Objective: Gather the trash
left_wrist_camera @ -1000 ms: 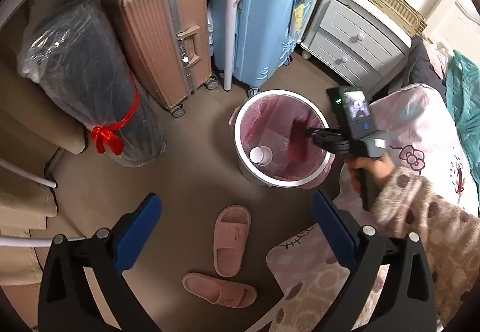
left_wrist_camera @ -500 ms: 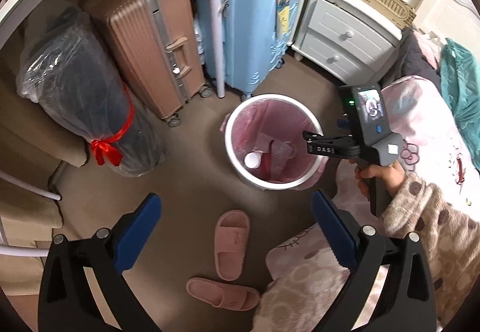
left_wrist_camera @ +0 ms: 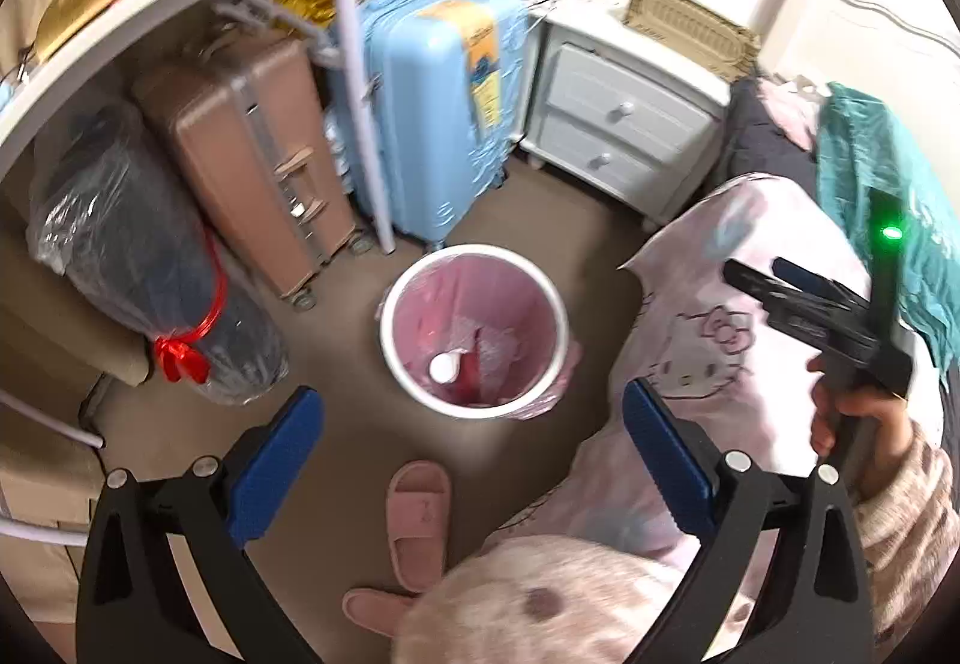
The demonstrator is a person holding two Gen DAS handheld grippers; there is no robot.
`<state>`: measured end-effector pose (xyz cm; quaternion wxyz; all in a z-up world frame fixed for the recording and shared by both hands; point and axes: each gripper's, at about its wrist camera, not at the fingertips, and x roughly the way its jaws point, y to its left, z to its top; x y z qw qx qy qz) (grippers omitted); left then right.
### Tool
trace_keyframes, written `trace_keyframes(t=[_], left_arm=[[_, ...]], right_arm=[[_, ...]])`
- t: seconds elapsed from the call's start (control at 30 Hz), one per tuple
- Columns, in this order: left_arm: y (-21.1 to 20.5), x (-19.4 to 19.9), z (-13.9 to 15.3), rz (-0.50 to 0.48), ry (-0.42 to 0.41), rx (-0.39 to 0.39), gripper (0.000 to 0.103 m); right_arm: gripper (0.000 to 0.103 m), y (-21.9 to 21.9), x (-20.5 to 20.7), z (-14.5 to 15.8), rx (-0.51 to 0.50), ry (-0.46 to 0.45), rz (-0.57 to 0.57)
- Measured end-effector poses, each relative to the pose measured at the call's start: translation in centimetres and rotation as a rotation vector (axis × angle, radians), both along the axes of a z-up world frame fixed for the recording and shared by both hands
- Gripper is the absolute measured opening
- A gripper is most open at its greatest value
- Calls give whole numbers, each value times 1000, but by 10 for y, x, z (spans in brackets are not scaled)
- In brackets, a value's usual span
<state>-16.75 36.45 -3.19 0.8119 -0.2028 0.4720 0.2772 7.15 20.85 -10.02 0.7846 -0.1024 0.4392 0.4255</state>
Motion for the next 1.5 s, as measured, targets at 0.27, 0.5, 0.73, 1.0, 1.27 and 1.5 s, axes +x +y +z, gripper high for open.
trace_keyframes(t=[0.27, 0.5, 0.73, 1.0, 1.27, 1.5], left_arm=[[-67, 41, 32, -129, -50, 49, 98], [-125, 82, 43, -262, -47, 82, 98], [-179, 127, 40, -394, -55, 54, 98], [-244, 183, 33, -531, -38, 52, 98], [-297, 236, 11, -595, -53, -28, 98], [-346, 279, -24, -662, -32, -70, 98]], right_arm=[[96, -113, 9, 62, -14, -108, -132], [96, -206, 18, 98, 8, -148, -206], [96, -309, 38, 112, -1, -176, -354], [96, -416, 62, 93, 6, -139, -532], [96, -495, 78, 55, 7, -61, -624], [96, -526, 91, 21, 1, 5, -623]])
